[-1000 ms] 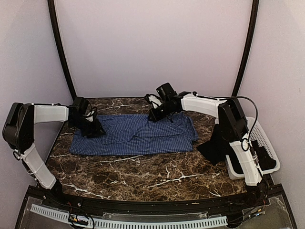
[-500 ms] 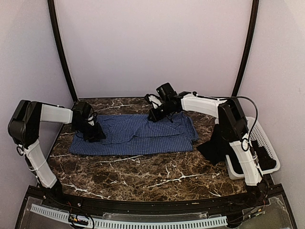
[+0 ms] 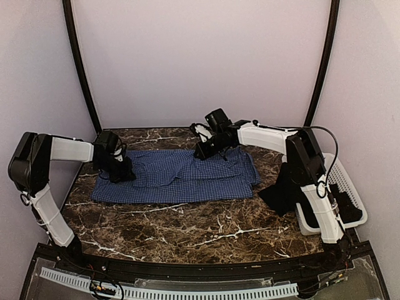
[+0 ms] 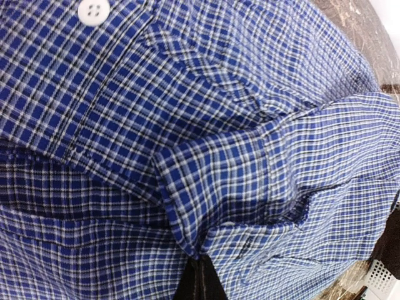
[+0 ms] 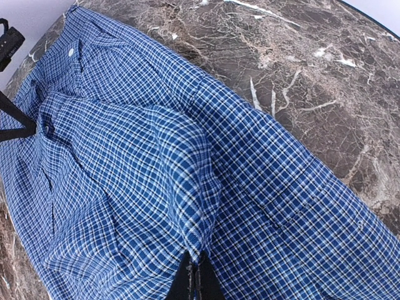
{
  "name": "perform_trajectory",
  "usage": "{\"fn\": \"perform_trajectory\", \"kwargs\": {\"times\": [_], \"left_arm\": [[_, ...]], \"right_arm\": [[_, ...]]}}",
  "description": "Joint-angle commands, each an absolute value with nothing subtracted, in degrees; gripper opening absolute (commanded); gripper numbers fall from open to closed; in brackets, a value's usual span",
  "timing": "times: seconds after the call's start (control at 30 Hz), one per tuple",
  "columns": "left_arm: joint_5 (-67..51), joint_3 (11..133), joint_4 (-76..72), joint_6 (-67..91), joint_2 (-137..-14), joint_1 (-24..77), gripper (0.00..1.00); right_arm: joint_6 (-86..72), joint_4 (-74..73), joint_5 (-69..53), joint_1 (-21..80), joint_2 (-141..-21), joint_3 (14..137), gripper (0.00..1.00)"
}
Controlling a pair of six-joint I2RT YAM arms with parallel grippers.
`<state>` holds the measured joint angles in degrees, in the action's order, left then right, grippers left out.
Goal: Fold and stack the mixed laundry pile
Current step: Adjust the rectangle-folded shirt at the center of the board.
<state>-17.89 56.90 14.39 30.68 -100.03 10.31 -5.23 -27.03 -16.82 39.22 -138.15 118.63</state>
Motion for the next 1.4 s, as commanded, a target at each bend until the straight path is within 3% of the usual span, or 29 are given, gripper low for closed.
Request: {"fn": "perform_trajectory", "kwargs": {"times": [0.0,0.57,0.77,0.9,0.97,1.07,1.13,1.37], "left_arm": [[-17.7,59.1,15.3,30.0,-94.3,10.5,0.0],[-19.1,62.6,22.4,29.6,-82.9,10.5,0.0],[-15.1,58.1,26.3,30.3,-80.2,10.5,0.0],[-11.6,56.2,26.9,30.5,-83.1,10.2,0.0],[-9.7,56.6,27.5,30.3,-86.3,10.1,0.08],[-6.9,57.0,27.3,30.1,-86.9,9.9,0.32],[-4.9,58.1,27.0,29.3,-85.9,9.9,0.4],[-3.7,62.1,28.3,21.4,-87.3,10.6,0.43]], "right_arm": [[-5.9,-26.1,-16.3,38.9,-137.3,118.8,0.0],[-6.7,-26.1,-18.2,38.1,-135.8,118.7,0.0],[-6.5,-27.7,-18.7,38.5,-134.1,116.1,0.3],[-7.9,-27.2,-18.5,38.5,-129.4,111.0,0.36],[-9.0,-26.5,-18.1,38.6,-126.1,107.3,0.37],[-10.4,-26.1,-16.3,39.1,-120.4,101.4,0.37],[-11.2,-25.7,-15.1,39.4,-117.3,96.9,0.37],[-15.4,-26.1,-14.5,41.4,-112.5,87.0,0.32]]}}
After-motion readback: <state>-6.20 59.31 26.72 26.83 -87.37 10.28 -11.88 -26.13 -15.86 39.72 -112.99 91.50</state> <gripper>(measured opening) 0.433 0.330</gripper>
